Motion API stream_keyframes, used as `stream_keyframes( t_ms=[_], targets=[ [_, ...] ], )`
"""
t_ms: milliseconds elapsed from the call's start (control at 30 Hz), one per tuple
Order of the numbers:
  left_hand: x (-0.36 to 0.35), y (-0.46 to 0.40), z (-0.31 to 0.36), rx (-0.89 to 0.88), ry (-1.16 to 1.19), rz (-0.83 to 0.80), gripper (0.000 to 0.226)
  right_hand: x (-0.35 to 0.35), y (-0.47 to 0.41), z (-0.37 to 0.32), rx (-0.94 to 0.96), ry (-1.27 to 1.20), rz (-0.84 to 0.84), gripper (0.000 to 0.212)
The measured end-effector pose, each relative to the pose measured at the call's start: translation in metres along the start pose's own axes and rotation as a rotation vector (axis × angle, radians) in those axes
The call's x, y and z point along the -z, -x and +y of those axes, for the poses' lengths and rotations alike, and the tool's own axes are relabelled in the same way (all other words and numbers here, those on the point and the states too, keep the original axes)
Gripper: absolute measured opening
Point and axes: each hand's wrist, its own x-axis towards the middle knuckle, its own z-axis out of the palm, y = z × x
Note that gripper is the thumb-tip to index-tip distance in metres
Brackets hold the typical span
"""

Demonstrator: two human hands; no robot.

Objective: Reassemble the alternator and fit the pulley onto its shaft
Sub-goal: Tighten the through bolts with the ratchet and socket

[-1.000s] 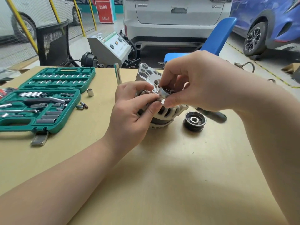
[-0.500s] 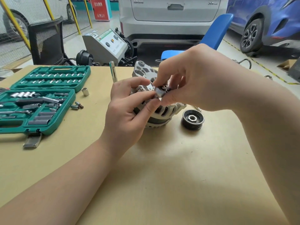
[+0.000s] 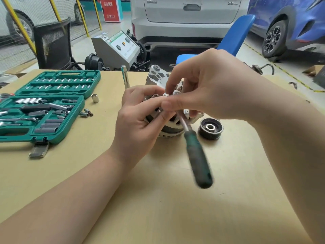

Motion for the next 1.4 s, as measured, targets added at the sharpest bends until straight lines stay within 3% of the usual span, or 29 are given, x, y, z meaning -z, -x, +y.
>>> stream_keyframes(
  t_ms=[167,300,400,600,767,933,1033,1267,1400],
  targets=[
    [0.001,-0.001,0.0,-0.013,-0.05,-0.063,0.018,0.006,0.002,0.004,0.101,0.158,-0.083,0.015],
    [-0.002,0.001,-0.001,-0.031,-0.057,-0.058,0.022,0.01,0.001,0.007,0.14,0.22,-0.11,0.03],
    [-0.003,0.002,-0.006,-0.011,-0.008,-0.009,0.017,0.008,0.003,0.005,0.068,0.118,-0.09,0.021],
    [0.0,0.001,-0.006,-0.085,0.045,0.02,0.016,-0.005,-0.002,0.001,-0.008,0.105,0.029,0.035],
    [-0.001,0.002,-0.006,-0.04,0.008,0.025,0.014,0.001,0.002,-0.001,0.027,0.18,-0.01,0.04],
    [-0.001,0.003,-0.006,-0.053,-0.001,0.016,0.017,0.005,0.0,0.007,0.165,0.305,-0.014,0.03],
    [-0.002,0.004,-0.008,-0.052,0.012,0.04,0.016,0.007,0.001,0.004,0.112,0.197,-0.043,0.026],
    [-0.003,0.005,-0.008,-0.09,0.046,0.054,0.01,-0.002,0.001,-0.004,0.006,0.148,-0.008,0.047],
    [-0.003,0.003,-0.008,-0.06,0.024,0.049,0.016,0.003,0.004,-0.002,0.072,0.158,-0.017,0.03]
  ],
)
